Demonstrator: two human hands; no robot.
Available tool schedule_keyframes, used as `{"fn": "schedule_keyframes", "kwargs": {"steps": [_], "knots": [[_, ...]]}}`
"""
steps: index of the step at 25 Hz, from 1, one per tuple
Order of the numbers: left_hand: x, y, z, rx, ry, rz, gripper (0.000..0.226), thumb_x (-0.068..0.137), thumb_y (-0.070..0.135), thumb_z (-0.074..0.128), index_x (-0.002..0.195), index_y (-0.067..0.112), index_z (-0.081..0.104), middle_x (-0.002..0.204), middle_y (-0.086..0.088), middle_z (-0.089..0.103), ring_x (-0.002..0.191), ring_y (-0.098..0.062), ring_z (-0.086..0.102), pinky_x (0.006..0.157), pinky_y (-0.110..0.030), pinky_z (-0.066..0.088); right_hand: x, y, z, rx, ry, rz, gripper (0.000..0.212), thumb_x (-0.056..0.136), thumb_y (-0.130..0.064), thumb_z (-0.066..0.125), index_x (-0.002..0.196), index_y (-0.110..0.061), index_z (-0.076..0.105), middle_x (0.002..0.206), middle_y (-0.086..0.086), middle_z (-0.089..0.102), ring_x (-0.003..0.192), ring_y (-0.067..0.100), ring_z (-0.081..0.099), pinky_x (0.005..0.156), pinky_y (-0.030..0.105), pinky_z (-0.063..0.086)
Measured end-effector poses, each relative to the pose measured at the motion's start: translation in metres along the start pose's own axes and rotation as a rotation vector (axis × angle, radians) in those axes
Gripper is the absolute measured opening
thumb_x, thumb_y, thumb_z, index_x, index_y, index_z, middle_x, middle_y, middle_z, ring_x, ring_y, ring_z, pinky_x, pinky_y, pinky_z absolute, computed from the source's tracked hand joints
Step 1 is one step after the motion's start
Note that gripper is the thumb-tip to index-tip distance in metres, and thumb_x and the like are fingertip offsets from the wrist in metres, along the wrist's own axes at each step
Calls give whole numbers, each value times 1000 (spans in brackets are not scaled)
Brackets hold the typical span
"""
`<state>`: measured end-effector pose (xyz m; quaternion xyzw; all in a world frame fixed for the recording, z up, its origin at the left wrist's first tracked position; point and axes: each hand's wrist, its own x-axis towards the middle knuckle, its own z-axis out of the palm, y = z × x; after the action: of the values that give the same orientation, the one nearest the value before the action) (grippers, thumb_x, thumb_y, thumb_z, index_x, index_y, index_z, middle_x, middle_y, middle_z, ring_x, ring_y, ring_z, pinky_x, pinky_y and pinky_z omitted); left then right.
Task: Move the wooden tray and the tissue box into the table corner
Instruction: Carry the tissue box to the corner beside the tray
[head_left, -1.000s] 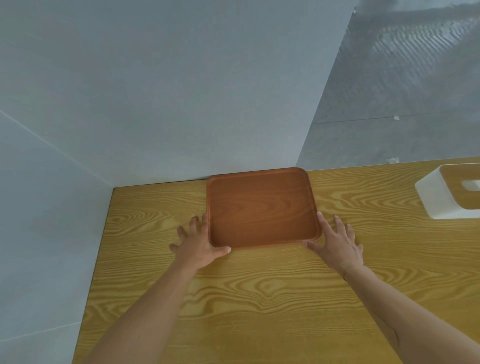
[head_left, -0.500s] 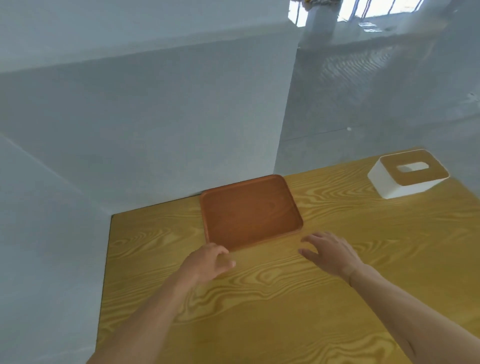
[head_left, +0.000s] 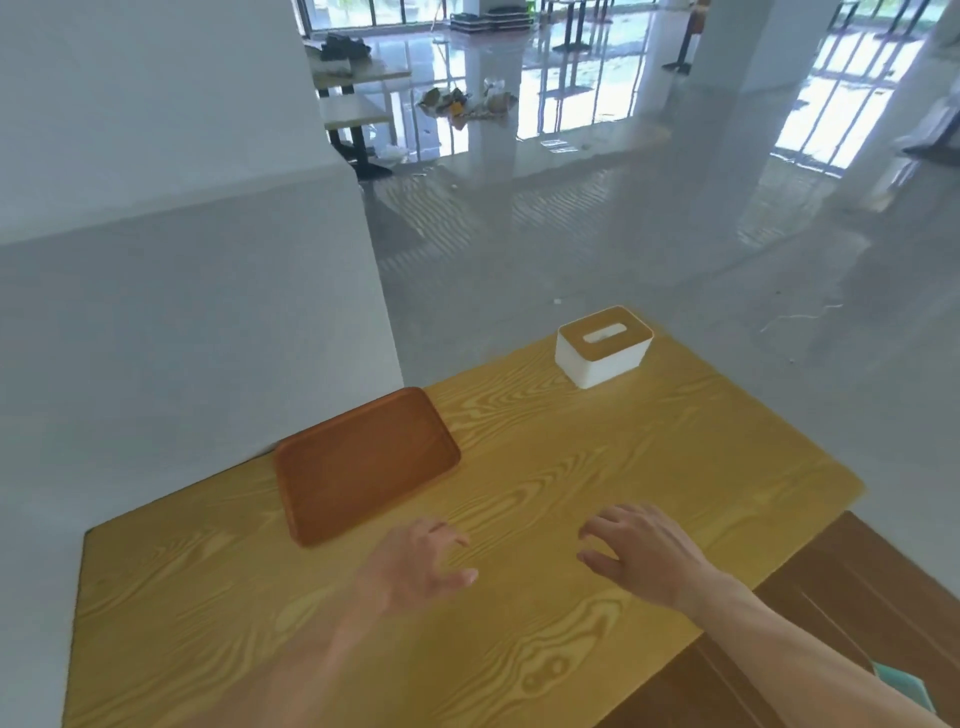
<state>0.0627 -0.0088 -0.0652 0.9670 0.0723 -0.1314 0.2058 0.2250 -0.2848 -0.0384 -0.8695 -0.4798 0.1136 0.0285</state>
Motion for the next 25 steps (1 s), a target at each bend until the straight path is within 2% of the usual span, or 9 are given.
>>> {"fn": "schedule_keyframes", "kwargs": {"steps": [7,12,18,25], "knots": [[24,140,41,42,53,126,55,91,65,45,127,26,60,133,1,59,124,-18,51,102,-39,40,-143,83,8,73,71,155,42,98,-57,43,129,-33,56,127,-12,63,118,13,55,97,33,43],[41,200,65,178,24,193,54,91,65,37,124,29,59,131,7,57,122,-15,50,101,-39,37,-191,121,10,67,71,193,44,99,-56,36,128,-30,58,126,-10,64,116,14,55,99,37,43],[73,220,72,277,-3,198,48,94,58,36,123,28,59,131,7,56,121,-13,49,102,-36,35,-187,154,16,100,66,232,44,100,-55,37,129,-30,57,128,-9,64,120,14,54,101,37,42],[135,205,67,263,35,103,46,94,55,39,124,27,61,135,5,56,124,-14,48,107,-34,30,-114,200,4,93,20,200,41,100,-53,38,130,-31,56,130,-11,62,119,14,53,99,34,41]]}}
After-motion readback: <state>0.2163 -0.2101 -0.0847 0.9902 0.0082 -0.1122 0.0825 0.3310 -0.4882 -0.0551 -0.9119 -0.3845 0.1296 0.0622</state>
